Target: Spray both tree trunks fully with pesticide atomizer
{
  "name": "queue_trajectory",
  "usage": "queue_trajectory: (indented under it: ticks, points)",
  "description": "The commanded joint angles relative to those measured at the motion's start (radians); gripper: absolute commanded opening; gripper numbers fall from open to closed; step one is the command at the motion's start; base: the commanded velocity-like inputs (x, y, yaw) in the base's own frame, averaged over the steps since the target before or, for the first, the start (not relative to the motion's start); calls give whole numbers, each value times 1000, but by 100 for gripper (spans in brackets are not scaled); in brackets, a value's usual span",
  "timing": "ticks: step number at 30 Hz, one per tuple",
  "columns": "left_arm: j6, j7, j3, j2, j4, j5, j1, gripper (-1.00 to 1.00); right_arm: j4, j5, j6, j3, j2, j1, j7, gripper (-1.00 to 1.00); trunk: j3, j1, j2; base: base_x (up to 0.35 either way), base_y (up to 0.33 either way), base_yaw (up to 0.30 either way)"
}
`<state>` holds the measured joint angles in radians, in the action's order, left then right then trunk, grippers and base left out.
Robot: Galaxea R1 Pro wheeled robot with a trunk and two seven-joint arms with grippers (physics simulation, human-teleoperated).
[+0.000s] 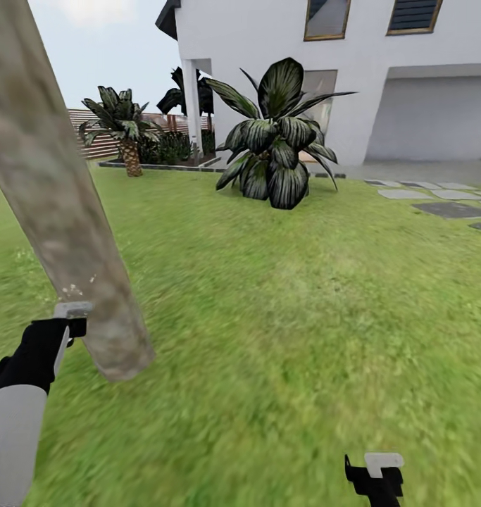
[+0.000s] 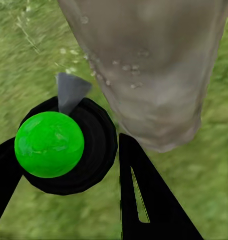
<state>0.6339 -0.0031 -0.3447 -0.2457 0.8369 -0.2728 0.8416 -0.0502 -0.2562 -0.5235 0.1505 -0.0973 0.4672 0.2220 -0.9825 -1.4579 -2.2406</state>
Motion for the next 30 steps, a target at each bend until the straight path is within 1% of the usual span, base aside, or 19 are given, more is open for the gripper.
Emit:
queue_trajectory:
  ticks: [1, 3, 4, 7, 9, 16, 19, 27, 30]
  points:
    - [4, 4, -11, 0, 1, -1, 1, -100, 1, -11, -3, 7, 0, 1, 4, 100, -1, 0, 0, 272, -160, 45]
    - [2, 25, -43, 1, -1, 0, 1, -100, 1, -11, -3, 7, -2, 1, 4, 100, -1, 0, 0, 279, -151, 16]
    - [0, 31, -49, 2, -1, 0, -5, -100, 1, -11, -3, 7, -2, 1, 4, 100, -1, 0, 0, 282, -145, 3]
    - [-4, 33, -50, 5, -2, 1, -26, -100, 1, -11, -3, 7, -2, 1, 4, 100, -1, 0, 0, 284, -140, 1]
    - [-7, 34, -53, 5, -2, 2, -49, -100, 1, -11, -3, 7, -2, 1, 4, 100, -1, 0, 0, 249, -166, 0]
    - [-8, 35, -54, 6, -3, 1, -60, -100, 0, -9, -3, 7, -2, 1, 4, 100, -1, 0, 0, 39, -260, 14]
    - [-10, 35, -56, 3, -3, 3, -89, -100, 0, -9, -3, 7, -2, 1, 4, 100, -1, 0, 0, 1, -274, 225]
    - [-12, 36, -57, 6, -2, 3, -94, -100, 0, -10, -3, 7, -2, 1, 4, 100, -1, 0, 0, 108, -265, 274]
    - [-23, 37, -93, 4, -2, 3, -94, -100, 1, -10, -3, 7, 0, 1, 4, 100, -1, 0, 0, 169, -251, 277]
